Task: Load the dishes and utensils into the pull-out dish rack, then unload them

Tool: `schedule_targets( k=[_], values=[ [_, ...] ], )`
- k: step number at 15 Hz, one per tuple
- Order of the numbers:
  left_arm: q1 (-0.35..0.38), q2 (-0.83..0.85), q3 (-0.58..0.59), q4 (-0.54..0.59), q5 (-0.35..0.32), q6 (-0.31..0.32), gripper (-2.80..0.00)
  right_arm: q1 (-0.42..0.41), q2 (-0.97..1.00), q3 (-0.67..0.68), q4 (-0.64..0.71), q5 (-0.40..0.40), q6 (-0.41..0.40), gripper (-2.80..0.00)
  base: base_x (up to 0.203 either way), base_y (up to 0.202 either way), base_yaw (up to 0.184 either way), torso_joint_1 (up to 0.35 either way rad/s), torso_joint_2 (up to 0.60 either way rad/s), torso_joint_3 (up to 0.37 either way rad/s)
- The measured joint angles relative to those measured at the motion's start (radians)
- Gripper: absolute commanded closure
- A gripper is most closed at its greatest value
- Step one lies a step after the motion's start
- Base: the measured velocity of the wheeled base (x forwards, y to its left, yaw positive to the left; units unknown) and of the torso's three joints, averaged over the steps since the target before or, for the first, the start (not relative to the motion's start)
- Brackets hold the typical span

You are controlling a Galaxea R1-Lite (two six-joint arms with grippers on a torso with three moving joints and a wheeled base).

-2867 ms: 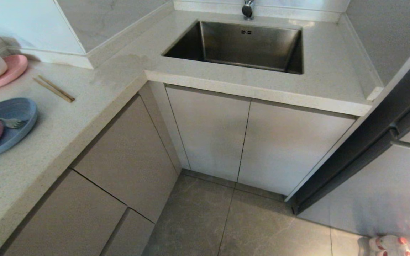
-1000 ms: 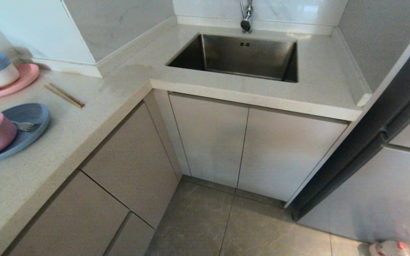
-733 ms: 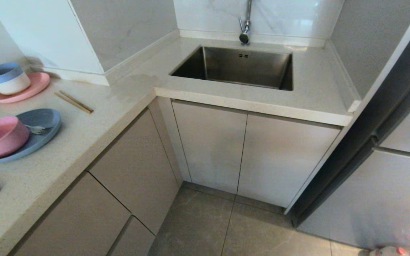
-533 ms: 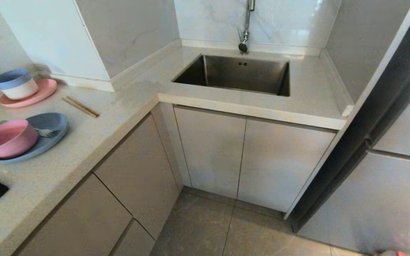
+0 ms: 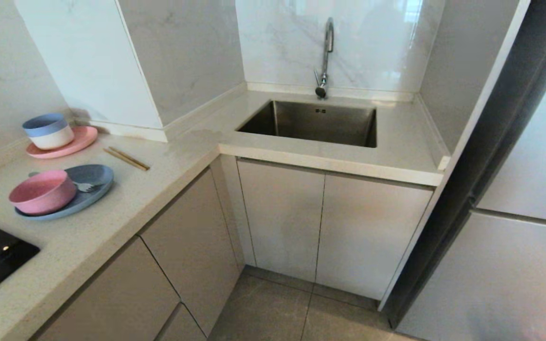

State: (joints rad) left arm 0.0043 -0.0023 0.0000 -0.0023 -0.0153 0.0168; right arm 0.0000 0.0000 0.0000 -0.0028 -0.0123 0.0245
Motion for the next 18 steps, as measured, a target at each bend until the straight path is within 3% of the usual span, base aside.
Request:
schedule_targets(
  k=[10,18],
  values=[
    [0.0,0.001,0.0,0.0,0.0,-0.001,0.0,0.0,0.0,0.0,0.0,0.0,0.0,0.0,0.0,0.0,0.0,0.002,0.0,0.196],
    [0.0,0.001,0.0,0.0,0.0,-0.001,0.0,0.0,0.0,0.0,0.0,0.0,0.0,0.0,0.0,0.0,0.0,0.002,0.0,0.019]
  ],
)
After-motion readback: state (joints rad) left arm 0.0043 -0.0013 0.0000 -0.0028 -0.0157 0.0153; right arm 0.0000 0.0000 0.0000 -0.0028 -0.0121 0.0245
